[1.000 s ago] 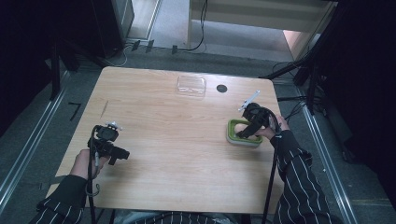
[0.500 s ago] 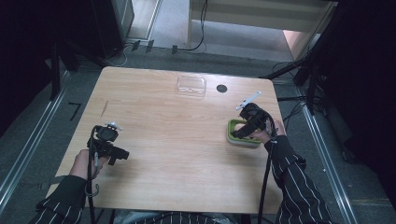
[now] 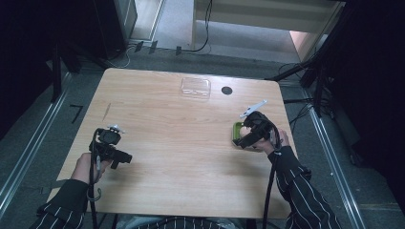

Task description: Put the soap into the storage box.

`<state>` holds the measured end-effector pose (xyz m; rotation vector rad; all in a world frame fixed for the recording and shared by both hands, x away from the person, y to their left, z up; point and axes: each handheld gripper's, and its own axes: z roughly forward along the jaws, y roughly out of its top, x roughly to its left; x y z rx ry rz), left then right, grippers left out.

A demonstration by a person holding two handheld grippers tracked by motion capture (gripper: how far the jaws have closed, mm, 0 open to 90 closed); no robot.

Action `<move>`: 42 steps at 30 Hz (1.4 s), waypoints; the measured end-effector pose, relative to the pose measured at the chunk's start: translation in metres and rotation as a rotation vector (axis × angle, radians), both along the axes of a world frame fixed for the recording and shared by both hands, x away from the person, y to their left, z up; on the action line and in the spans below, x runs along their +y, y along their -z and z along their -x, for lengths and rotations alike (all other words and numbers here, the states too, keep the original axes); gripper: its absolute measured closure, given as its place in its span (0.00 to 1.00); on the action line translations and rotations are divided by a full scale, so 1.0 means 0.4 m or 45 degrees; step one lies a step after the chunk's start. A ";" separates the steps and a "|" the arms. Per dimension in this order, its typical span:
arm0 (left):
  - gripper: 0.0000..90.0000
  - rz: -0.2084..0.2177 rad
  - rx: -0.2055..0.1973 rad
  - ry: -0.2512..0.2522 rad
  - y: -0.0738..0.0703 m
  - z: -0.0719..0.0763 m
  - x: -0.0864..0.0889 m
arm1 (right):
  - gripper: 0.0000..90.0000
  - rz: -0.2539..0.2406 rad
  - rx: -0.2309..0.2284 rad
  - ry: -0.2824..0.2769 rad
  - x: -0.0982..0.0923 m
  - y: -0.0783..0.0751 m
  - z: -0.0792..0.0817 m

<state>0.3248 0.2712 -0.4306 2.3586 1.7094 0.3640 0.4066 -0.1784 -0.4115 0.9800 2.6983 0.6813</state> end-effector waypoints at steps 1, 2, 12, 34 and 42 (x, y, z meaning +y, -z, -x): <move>0.16 0.000 -0.002 -0.001 0.000 0.000 0.000 | 0.07 0.009 -0.011 0.006 0.001 0.000 0.006; 0.16 0.000 -0.002 -0.001 0.000 0.000 0.000 | 0.07 0.009 -0.010 0.001 0.001 0.000 0.010; 0.16 -0.011 0.000 0.010 -0.003 0.000 0.000 | 0.07 0.008 -0.029 0.015 0.001 0.000 0.064; 0.16 -0.002 0.000 0.014 -0.003 0.002 -0.002 | 0.07 0.034 -0.083 0.048 -0.018 0.007 0.162; 0.16 -0.008 0.002 0.016 -0.004 0.001 -0.003 | 0.07 0.050 -0.049 0.059 -0.021 0.025 0.183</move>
